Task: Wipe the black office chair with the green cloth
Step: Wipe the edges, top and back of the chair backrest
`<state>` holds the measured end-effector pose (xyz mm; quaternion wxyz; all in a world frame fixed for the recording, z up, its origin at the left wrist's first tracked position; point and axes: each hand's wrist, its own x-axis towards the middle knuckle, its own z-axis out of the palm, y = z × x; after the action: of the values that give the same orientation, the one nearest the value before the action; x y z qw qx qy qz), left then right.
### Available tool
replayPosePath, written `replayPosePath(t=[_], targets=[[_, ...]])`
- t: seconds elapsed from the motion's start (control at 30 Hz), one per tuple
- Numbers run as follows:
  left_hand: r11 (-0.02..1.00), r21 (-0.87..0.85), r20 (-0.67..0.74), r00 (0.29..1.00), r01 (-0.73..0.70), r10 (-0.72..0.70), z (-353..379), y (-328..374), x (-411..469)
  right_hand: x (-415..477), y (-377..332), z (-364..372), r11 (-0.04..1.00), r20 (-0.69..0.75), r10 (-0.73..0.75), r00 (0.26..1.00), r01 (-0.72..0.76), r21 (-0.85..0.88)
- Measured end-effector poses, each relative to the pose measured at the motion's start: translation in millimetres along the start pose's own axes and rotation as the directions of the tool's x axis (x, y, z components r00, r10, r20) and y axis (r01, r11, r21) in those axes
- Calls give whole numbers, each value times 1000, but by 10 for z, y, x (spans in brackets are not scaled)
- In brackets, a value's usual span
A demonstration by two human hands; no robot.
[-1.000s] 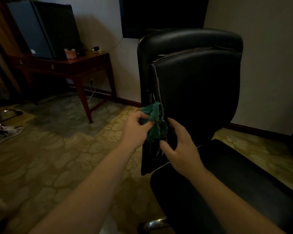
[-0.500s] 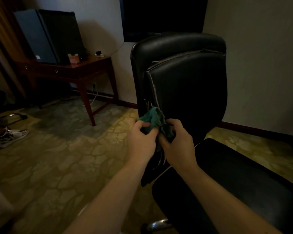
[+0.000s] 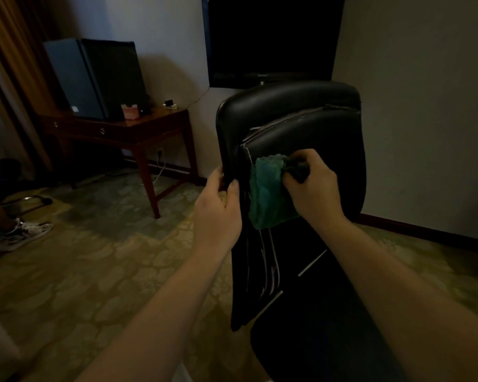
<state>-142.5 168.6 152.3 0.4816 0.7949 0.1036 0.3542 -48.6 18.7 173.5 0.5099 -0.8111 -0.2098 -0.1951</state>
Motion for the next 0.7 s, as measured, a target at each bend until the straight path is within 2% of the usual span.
replayPosePath(t=[0.1, 0.17, 0.23, 0.37, 0.47, 0.7], targets=[[1000, -24, -17, 1000, -16, 15, 31, 70, 78, 2, -37, 54, 975, -134, -80, 988, 50, -217], [999, -31, -41, 999, -13, 12, 37, 79, 101, -81, -100, 98, 947, -121, -169, 978, 127, -296], [999, -30, -53, 999, -13, 11, 34, 71, 102, -203, -111, 180, 941, -62, -193, 979, 166, -295], [999, -27, -52, 998, -24, 23, 25, 47, 91, -526, -33, 329, 973, -9, -140, 990, 136, -188], [999, -27, -45, 999, -19, 18, 46, 12, 91, -697, 10, 364, 960, 3, -151, 989, 147, -236], [997, -69, -95, 995, 14, -21, 78, 14, 48, -765, -67, 331, 960, 9, -159, 987, 157, -232]])
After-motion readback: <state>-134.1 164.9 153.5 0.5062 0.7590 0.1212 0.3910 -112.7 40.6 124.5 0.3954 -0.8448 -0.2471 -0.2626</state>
